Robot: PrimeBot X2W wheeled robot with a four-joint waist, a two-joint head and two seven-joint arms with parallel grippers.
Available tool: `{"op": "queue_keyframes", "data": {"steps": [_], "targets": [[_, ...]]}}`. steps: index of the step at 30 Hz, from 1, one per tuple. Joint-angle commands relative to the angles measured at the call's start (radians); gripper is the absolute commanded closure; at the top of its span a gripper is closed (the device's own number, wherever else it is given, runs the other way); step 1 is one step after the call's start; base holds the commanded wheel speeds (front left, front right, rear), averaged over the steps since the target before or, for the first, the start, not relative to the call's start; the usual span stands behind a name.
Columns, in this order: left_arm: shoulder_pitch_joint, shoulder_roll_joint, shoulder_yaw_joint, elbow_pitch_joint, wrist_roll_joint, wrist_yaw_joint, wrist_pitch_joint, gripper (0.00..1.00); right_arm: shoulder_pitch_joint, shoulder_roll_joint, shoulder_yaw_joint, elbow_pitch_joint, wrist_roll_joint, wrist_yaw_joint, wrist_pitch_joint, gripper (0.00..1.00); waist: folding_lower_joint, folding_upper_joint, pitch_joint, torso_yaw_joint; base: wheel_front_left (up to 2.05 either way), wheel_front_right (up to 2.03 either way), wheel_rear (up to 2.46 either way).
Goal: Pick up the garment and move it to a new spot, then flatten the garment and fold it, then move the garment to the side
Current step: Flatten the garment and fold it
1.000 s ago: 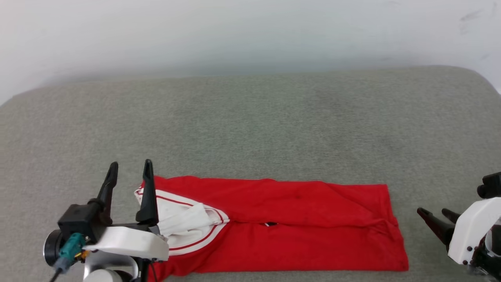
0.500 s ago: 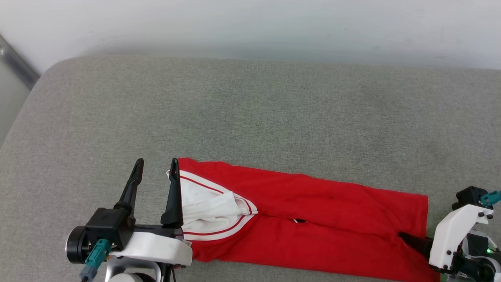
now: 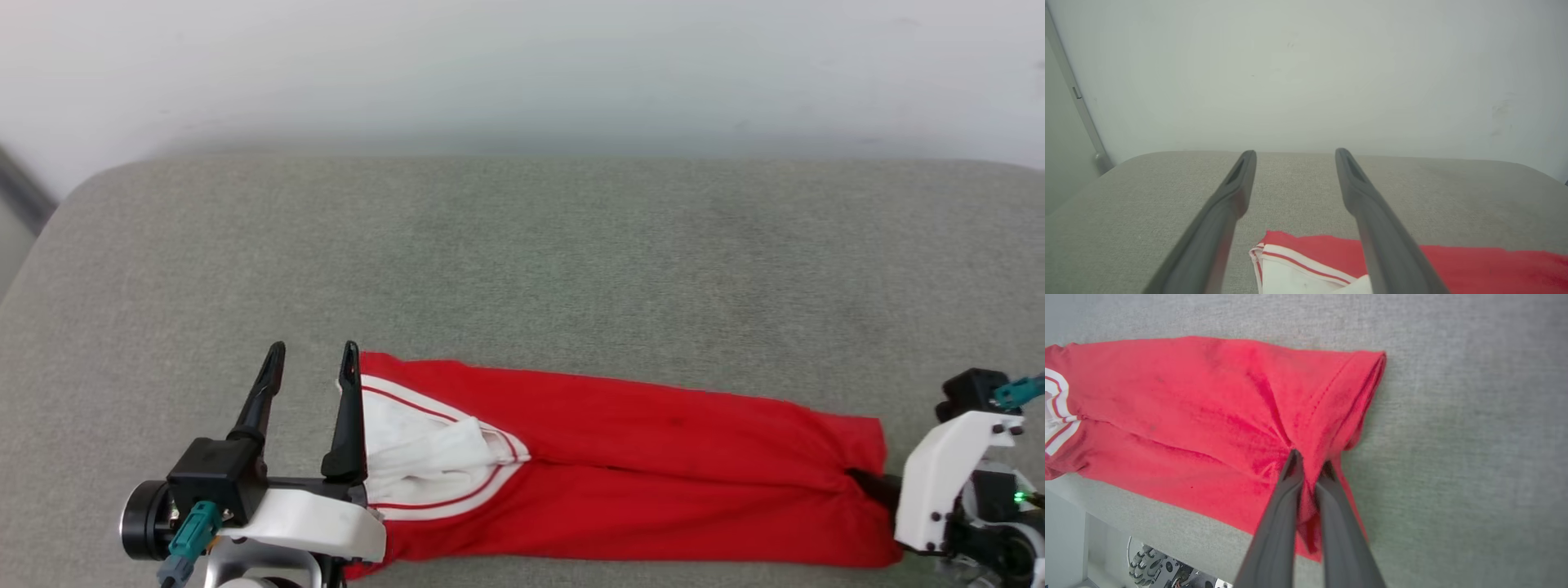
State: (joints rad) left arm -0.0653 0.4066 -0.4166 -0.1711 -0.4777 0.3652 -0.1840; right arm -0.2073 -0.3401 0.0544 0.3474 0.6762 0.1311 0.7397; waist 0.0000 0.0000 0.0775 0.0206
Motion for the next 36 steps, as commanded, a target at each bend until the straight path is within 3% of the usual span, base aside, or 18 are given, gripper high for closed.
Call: {"op": "queue_keyframes", "data": {"steps": [1, 10, 16, 23, 28, 31, 36], "targets": [[0.007, 0.006, 0.003, -0.006, 0.002, 0.005, 0.001, 0.0, -0.013, -0.02, -0.012, 0.003, -0.009, -0.001, 0.001, 1.0, 0.0, 0.0, -0.01, -0.016, 0.0, 0.0, 0.0], [0.021, 0.012, 0.011, -0.013, -0.002, 0.022, 0.002, 0.0, -0.011, -0.069, -0.197, 0.031, -0.043, 0.0, -0.025, 1.0, 0.0, 0.0, -0.009, -0.066, 0.0, 0.0, 0.0], [0.027, 0.008, 0.009, -0.006, -0.009, 0.021, 0.001, 0.0, -0.04, 0.053, -0.305, -0.008, 0.111, 0.0, 0.066, 1.0, 0.0, 0.0, -0.008, -0.081, 0.0, 0.0, 0.0], [0.004, 0.011, -0.005, 0.003, -0.007, 0.012, 0.011, 0.0, -0.033, 0.248, -0.325, -0.076, 0.448, 0.0, 0.28, 1.0, 0.0, 0.0, -0.006, -0.068, 0.0, 0.0, 0.0], [-0.012, 0.007, -0.02, 0.006, -0.005, 0.003, 0.023, 0.0, -0.064, 0.292, -0.259, -0.059, 0.599, 0.0, 0.306, 1.0, 0.0, 0.0, -0.005, -0.039, 0.0, 0.0, 0.0], [-0.03, 0.004, -0.028, 0.009, -0.005, -0.002, 0.03, 0.0, -0.084, 0.293, -0.142, -0.028, 0.689, 0.0, 0.243, 1.0, 0.0, 0.0, 0.001, -0.015, 0.0, 0.0, 0.0], [-0.046, -0.005, -0.04, 0.013, -0.004, -0.009, 0.034, 0.0, -0.112, 0.29, 0.023, 0.008, 0.71, 0.0, 0.123, 1.0, 0.0, 0.0, 0.019, 0.023, 0.0, 0.0, 0.0]]}}
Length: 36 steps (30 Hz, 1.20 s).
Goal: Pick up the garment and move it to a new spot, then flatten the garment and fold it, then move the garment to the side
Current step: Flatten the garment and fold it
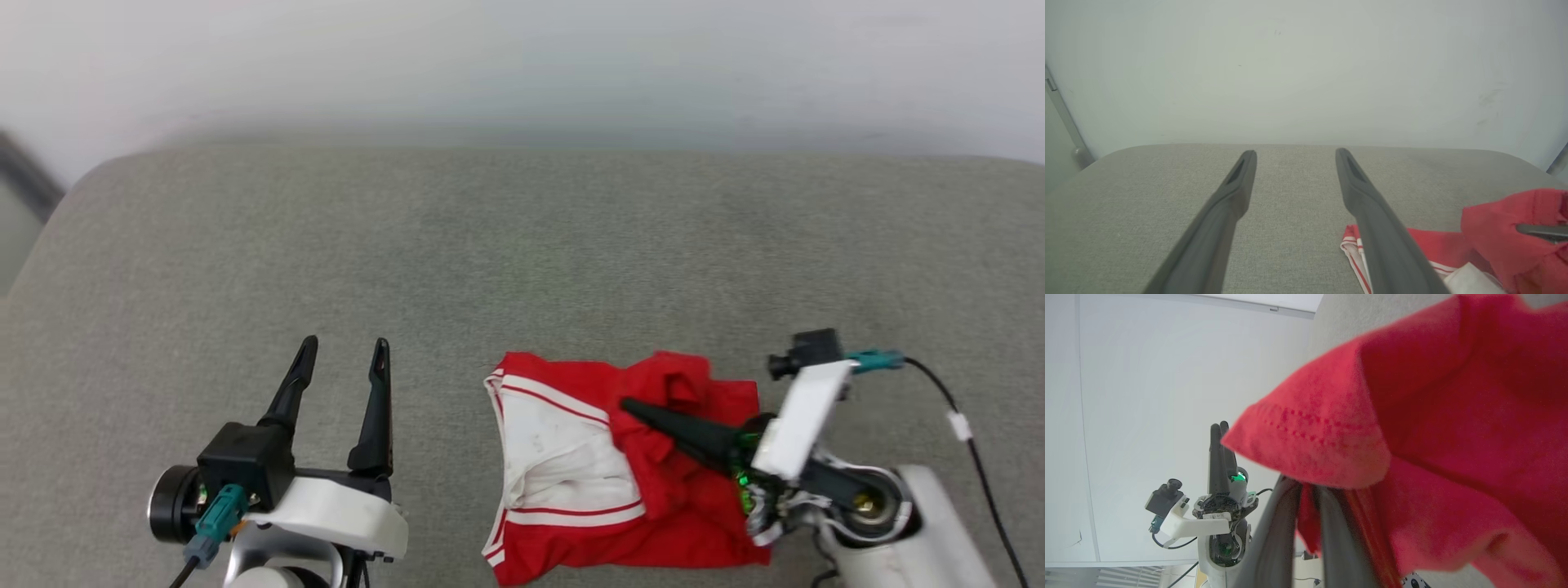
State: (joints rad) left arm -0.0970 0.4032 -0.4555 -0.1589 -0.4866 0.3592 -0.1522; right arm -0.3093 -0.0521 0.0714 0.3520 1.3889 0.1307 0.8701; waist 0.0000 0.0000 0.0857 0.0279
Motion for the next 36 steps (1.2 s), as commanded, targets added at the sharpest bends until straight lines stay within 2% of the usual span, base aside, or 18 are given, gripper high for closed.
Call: {"op": "queue_keyframes", "data": {"steps": [1, 5, 7, 8, 13, 16, 21, 24, 25, 28, 36], "targets": [[-0.018, -0.003, -0.003, 0.003, 0.004, -0.005, 0.002, 0.0, -0.019, 0.003, 0.045, 0.017, -0.014, 0.0, -0.036, 1.0, 0.0, 0.0, 0.017, 0.025, 0.0, 0.0, 0.0], [-0.033, -0.013, -0.009, 0.014, 0.003, -0.009, -0.004, 0.0, -0.059, 0.002, 0.163, 0.098, -0.042, 0.0, -0.158, 1.0, 0.0, 0.0, 0.038, 0.057, 0.0, 0.0, 0.0], [-0.035, -0.02, -0.01, 0.024, -0.002, -0.009, -0.01, 0.0, -0.091, 0.002, 0.23, 0.16, -0.054, 0.0, -0.243, 0.3, 0.0, 0.0, 0.049, 0.069, 0.0, 0.0, 0.0], [-0.036, -0.022, -0.011, 0.027, -0.003, -0.01, -0.012, 0.0, -0.102, 0.002, 0.254, 0.177, -0.057, 0.0, -0.265, 0.0, 0.0, 0.0, 0.051, 0.072, 0.0, 0.0, 0.0], [-0.036, -0.022, -0.008, 0.043, -0.007, -0.011, -0.021, 0.0, -0.156, 0.002, 0.335, 0.211, -0.059, 0.0, -0.361, 0.0, 0.0, 0.0, 0.051, 0.07, 0.0, 0.0, 0.0], [-0.033, -0.021, -0.007, 0.05, -0.011, -0.011, -0.027, 0.0, -0.187, -0.015, 0.385, 0.178, -0.116, 0.0, -0.391, 0.0, 0.0, 0.0, 0.043, 0.059, 0.0, 0.0, 0.0], [-0.022, -0.017, 0.0, 0.058, -0.016, -0.006, -0.033, 0.0, -0.216, -0.117, 0.483, 0.045, -0.284, 0.0, -0.498, 0.0, 0.0, 0.0, 0.031, 0.029, 0.0, 0.0, 0.0], [-0.011, -0.016, 0.007, 0.064, -0.021, 0.003, -0.038, 0.0, -0.227, -0.208, 0.508, -0.01, -0.468, 0.0, -0.633, 0.0, 0.0, 0.0, 0.022, 0.005, 0.0, 0.0, 0.0], [-0.009, -0.015, 0.012, 0.067, -0.025, 0.005, -0.044, 0.0, -0.207, -0.241, 0.491, -0.024, -0.575, 0.0, -0.712, 0.0, 0.0, 0.0, 0.016, -0.013, 0.0, 0.0, 0.0], [0.004, -0.013, 0.022, 0.077, -0.026, 0.01, -0.052, 0.0, -0.161, -0.287, 0.409, -0.031, -0.715, 0.0, -0.806, 0.0, 0.0, 0.0, 0.006, -0.041, 0.0, 0.0, 0.0], [0.028, -0.008, 0.041, 0.111, -0.031, 0.009, -0.076, 0.0, 0.033, -0.272, 0.107, -0.144, -0.931, 0.0, -0.948, 0.0, 0.0, 0.0, -0.033, -0.09, 0.0, 0.0, 0.0]]}}
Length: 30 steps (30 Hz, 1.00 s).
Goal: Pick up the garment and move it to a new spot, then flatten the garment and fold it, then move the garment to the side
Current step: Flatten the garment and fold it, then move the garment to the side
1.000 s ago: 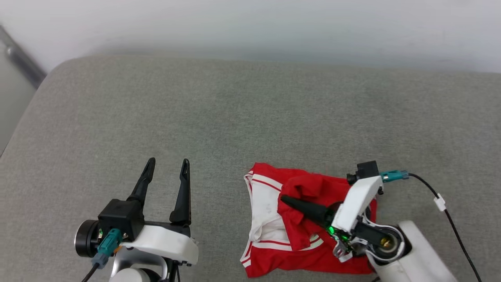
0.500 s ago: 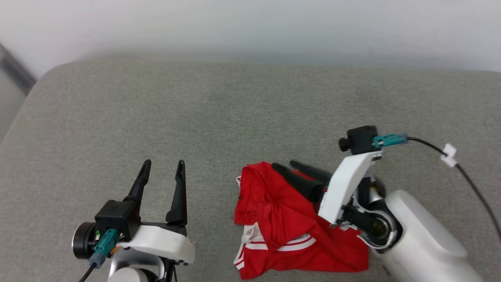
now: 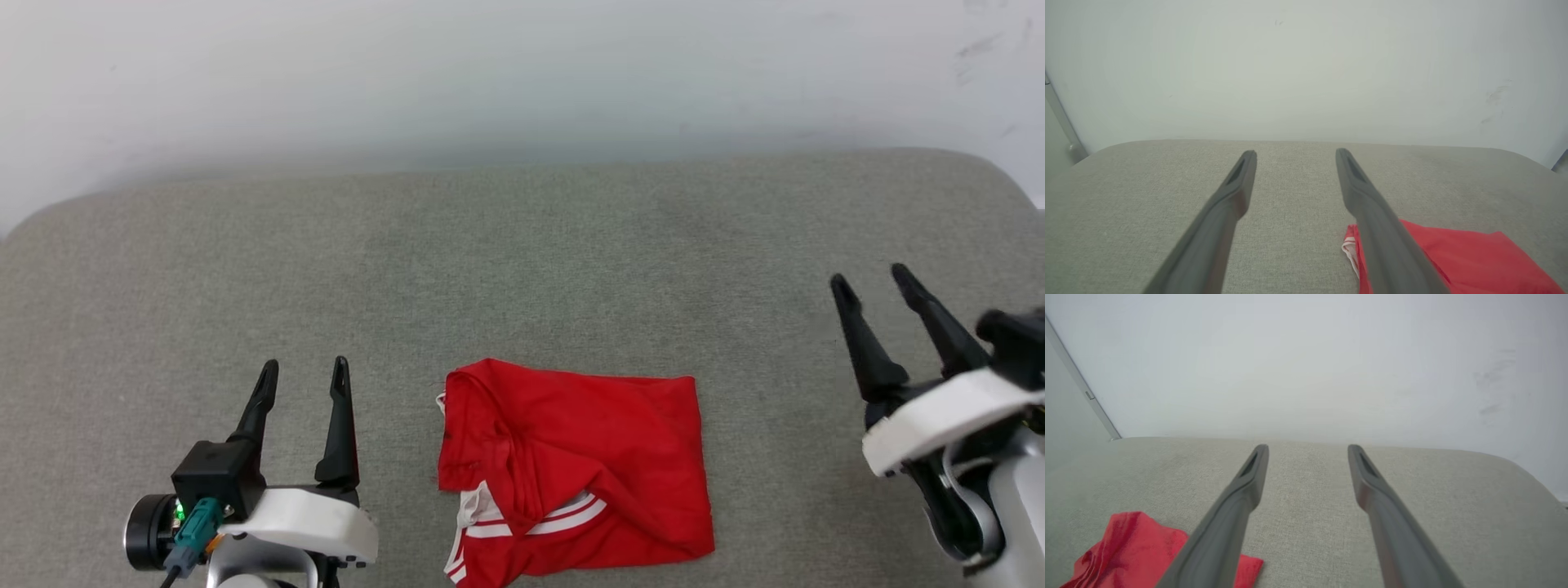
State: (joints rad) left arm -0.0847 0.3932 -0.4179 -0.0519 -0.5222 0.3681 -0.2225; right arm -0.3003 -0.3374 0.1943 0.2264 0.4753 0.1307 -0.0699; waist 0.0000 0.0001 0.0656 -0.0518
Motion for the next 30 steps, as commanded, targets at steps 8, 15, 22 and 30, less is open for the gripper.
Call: {"op": "queue_keyframes", "data": {"steps": [8, 15, 22, 30], "targets": [[0.064, 0.007, 0.014, 0.037, 0.016, 0.009, -0.027, 0.0, 0.233, 0.101, -0.137, -0.229, -0.131, 0.0, 0.021, 0.0, 0.0, -0.0001, -0.061, -0.025, 0.0, 0.0, 0.0], [0.108, -0.002, 0.021, 0.06, 0.018, 0.006, -0.037, 0.0, 0.339, 0.166, -0.174, -0.336, -0.181, 0.0, 0.084, 0.0, 0.0, -0.0001, -0.078, -0.022, 0.0, 0.0, 0.0], [0.089, -0.004, 0.026, 0.058, 0.027, 0.005, -0.039, 0.0, 0.341, 0.176, -0.192, -0.353, -0.194, 0.0, 0.102, 0.0, 0.0, -0.0001, -0.072, -0.017, 0.0, 0.0, 0.0], [0.07, -0.016, 0.045, 0.043, 0.035, 0.01, -0.042, 0.0, 0.333, 0.168, -0.314, -0.312, -0.149, 0.0, 0.202, 0.0, 0.0, -0.0001, -0.052, 0.008, 0.0, 0.0, 0.0]]}}
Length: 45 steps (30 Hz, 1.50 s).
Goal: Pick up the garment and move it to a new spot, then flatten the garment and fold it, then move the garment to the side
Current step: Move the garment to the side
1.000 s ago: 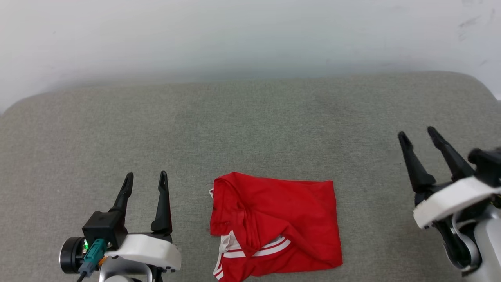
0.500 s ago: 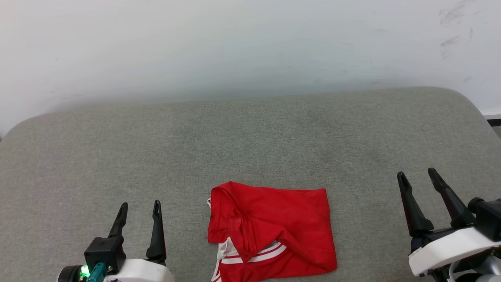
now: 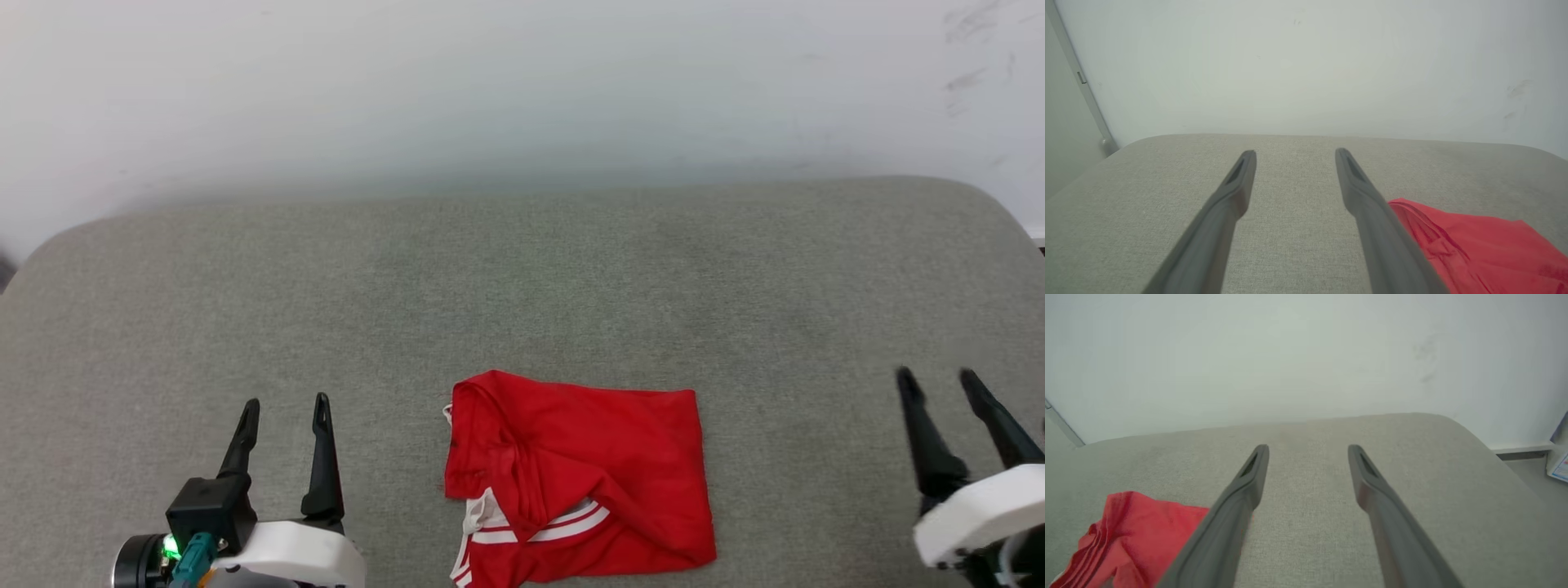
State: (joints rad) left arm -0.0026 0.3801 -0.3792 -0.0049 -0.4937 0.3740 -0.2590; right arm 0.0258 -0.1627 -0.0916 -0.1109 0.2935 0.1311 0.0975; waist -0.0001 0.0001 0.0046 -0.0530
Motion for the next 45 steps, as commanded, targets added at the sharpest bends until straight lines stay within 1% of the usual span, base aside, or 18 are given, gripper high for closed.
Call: {"op": "queue_keyframes", "data": {"steps": [1, 3, 6, 7, 9, 14, 17, 21, 24, 25, 26, 27, 33, 37, 39, 40, 41, 45], "targets": [[-0.016, -0.006, 0.009, -0.008, 0.009, 0.003, -0.006, 0.0, -0.003, -0.02, -0.055, 0.047, 0.055, 0.0, 0.075, 0.0, 0.0001, -0.0001, 0.015, 0.016, 0.0, 0.0, 0.0], [-0.03, -0.015, 0.013, -0.016, 0.013, -0.001, -0.007, 0.0, -0.02, -0.041, -0.088, 0.108, 0.13, 0.0, 0.182, 0.0, 0.0001, -0.0001, 0.027, 0.033, 0.0, 0.0, 0.0], [-0.046, -0.032, 0.021, -0.025, 0.024, -0.006, -0.007, 0.0, -0.043, -0.082, -0.101, 0.198, 0.249, 0.0, 0.361, 0.0, 0.0001, -0.0001, 0.049, 0.063, 0.0, 0.0, 0.0], [-0.046, -0.032, 0.021, -0.025, 0.024, -0.006, -0.007, 0.0, -0.043, -0.082, -0.101, 0.198, 0.249, 0.0, 0.361, 0.0, 0.0001, -0.0001, 0.049, 0.063, 0.0, 0.0, 0.0], [-0.058, -0.043, 0.028, -0.036, 0.036, -0.011, -0.008, 0.0, -0.061, -0.094, -0.099, 0.248, 0.326, 0.0, 0.468, 0.0, 0.0001, -0.0001, 0.064, 0.082, 0.0, 0.0, 0.0], [-0.077, -0.074, 0.037, -0.046, 0.064, -0.028, -0.008, 0.0, -0.113, -0.046, -0.07, 0.346, 0.527, 0.0, 0.673, 0.0, 0.0001, -0.0001, 0.105, 0.131, 0.0, 0.0, 0.0], [-0.094, -0.092, 0.037, -0.047, 0.08, -0.039, -0.008, 0.0, -0.16, -0.015, -0.04, 0.381, 0.626, 0.0, 0.707, 0.0, 0.0001, -0.0001, 0.135, 0.157, 0.0, 0.0, 0.0], [-0.107, -0.105, 0.039, -0.04, 0.096, -0.056, -0.008, 0.0, -0.211, 0.004, 0.004, 0.458, 0.704, 0.0, 0.707, 0.0, 0.0001, -0.0001, 0.164, 0.184, 0.0, 0.0, 0.0], [-0.111, -0.114, 0.045, -0.033, 0.104, -0.063, -0.008, 0.0, -0.229, 0.011, 0.035, 0.527, 0.746, -0.001, 0.73, 0.0, 0.0001, -0.0001, 0.173, 0.198, 0.0, 0.0, 0.0], [-0.111, -0.117, 0.047, -0.031, 0.105, -0.064, -0.008, 0.0, -0.232, 0.008, 0.049, 0.543, 0.749, -0.001, 0.736, 0.55, 0.0001, -0.0001, 0.173, 0.201, 0.0, 0.0, 0.0], [-0.11, -0.119, 0.05, -0.029, 0.106, -0.066, -0.008, 0.0, -0.232, 0.006, 0.058, 0.554, 0.759, -0.001, 0.733, 0.89, 0.0001, -0.0001, 0.173, 0.203, 0.0, 0.0, 0.0], [-0.108, -0.12, 0.053, -0.027, 0.108, -0.068, -0.008, 0.0, -0.234, 0.006, 0.063, 0.561, 0.768, -0.001, 0.73, 1.0, 0.0001, -0.0001, 0.172, 0.204, 0.0, 0.0, 0.0], [-0.084, -0.12, 0.067, -0.02, 0.116, -0.075, -0.008, 0.0, -0.269, -0.054, 0.141, 0.494, 0.733, 0.0, 0.646, 1.0, 0.0001, -0.0001, 0.14, 0.173, 0.0, 0.0, 0.0], [-0.069, -0.111, 0.072, -0.018, 0.121, -0.081, -0.008, 0.0, -0.283, -0.119, 0.243, 0.429, 0.63, 0.0, 0.57, 1.0, 0.0001, -0.0001, 0.11, 0.121, 0.0, 0.0, 0.0], [-0.065, -0.108, 0.073, -0.021, 0.121, -0.081, -0.008, 0.0, -0.294, -0.165, 0.305, 0.403, 0.541, 0.0, 0.538, 1.0, 0.0001, -0.0001, 0.099, 0.082, 0.0, 0.0, 0.0], [-0.06, -0.102, 0.077, -0.027, 0.123, -0.079, -0.008, 0.0, -0.316, -0.202, 0.371, 0.385, 0.448, 0.0, 0.519, 1.0, 0.0001, -0.0001, 0.095, 0.033, 0.0, 0.0, 0.0], [-0.058, -0.101, 0.076, -0.029, 0.123, -0.081, -0.008, 0.0, -0.328, -0.218, 0.398, 0.384, 0.408, 0.0, 0.514, 1.0, 0.0001, -0.0001, 0.093, 0.007, 0.0, 0.0, 0.0], [-0.06, -0.096, 0.072, -0.029, 0.123, -0.088, -0.007, 0.0, -0.364, -0.255, 0.471, 0.389, 0.31, -0.001, 0.505, 1.0, 0.0001, -0.0001, 0.095, -0.105, 0.0, 0.0, 0.0]]}}
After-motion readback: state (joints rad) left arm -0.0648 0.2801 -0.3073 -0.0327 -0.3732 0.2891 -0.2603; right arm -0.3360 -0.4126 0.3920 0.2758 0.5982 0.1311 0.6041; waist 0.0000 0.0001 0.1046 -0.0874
